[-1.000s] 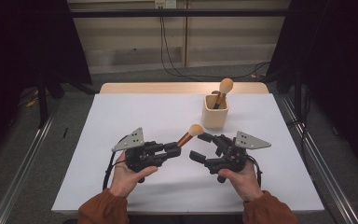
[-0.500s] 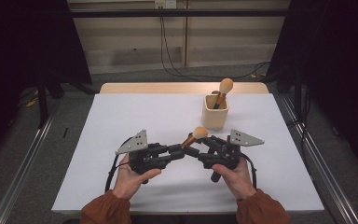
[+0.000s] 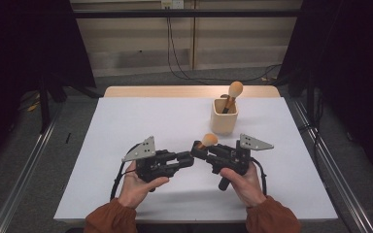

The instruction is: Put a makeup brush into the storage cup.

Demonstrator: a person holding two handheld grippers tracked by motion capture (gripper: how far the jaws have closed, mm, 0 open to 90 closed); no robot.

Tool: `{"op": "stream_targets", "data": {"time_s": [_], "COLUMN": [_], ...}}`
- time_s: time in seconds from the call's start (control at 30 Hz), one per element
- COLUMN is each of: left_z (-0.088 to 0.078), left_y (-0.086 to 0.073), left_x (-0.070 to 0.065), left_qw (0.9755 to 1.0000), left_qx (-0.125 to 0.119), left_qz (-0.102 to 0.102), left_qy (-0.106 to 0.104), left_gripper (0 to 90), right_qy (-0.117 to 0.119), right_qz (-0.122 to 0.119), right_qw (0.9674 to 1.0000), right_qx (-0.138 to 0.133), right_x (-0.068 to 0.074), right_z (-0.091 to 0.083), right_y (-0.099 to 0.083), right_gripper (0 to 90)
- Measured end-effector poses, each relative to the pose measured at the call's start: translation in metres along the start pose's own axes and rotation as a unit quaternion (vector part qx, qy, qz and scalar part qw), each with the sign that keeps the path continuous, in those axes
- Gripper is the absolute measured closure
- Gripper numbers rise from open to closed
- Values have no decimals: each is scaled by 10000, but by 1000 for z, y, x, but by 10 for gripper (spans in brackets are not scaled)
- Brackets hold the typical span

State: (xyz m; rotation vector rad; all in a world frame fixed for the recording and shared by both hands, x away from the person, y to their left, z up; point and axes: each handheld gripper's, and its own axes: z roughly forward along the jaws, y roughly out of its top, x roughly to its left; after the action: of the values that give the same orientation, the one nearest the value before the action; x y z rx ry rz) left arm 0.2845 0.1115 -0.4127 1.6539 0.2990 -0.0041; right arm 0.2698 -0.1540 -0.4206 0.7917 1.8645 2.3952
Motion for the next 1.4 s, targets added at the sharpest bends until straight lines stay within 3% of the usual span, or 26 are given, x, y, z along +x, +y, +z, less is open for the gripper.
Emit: {"op": "stream_targets", "data": {"time_s": [0.13, 0.47, 1.07, 1.27, 1.4], "left_z": [0, 2, -2, -5, -10], "left_y": [0, 0, 1, 1, 1], "left_x": [0, 2, 6, 4, 5], "left_qw": [10000, 10000, 9997, 9993, 9981], "left_qx": [56, 65, 158, 234, 330], "left_qz": [46, -13, -150, -167, -247], "left_qy": [-2, 11, 71, 240, 461], "left_gripper": [738, 723, 630, 540, 477], "right_qy": [64, 97, -76, -172, -222], "right_qz": [97, 59, -81, -153, -270], "right_qw": [9999, 9999, 9999, 9996, 9991], "right_qx": [43, 99, 117, 158, 253], "right_x": [-2, -2, -3, -5, -4], "right_z": [0, -1, -4, -6, -8], "right_y": [0, 2, 4, 6, 6], "right_gripper": [708, 721, 726, 727, 727]}}
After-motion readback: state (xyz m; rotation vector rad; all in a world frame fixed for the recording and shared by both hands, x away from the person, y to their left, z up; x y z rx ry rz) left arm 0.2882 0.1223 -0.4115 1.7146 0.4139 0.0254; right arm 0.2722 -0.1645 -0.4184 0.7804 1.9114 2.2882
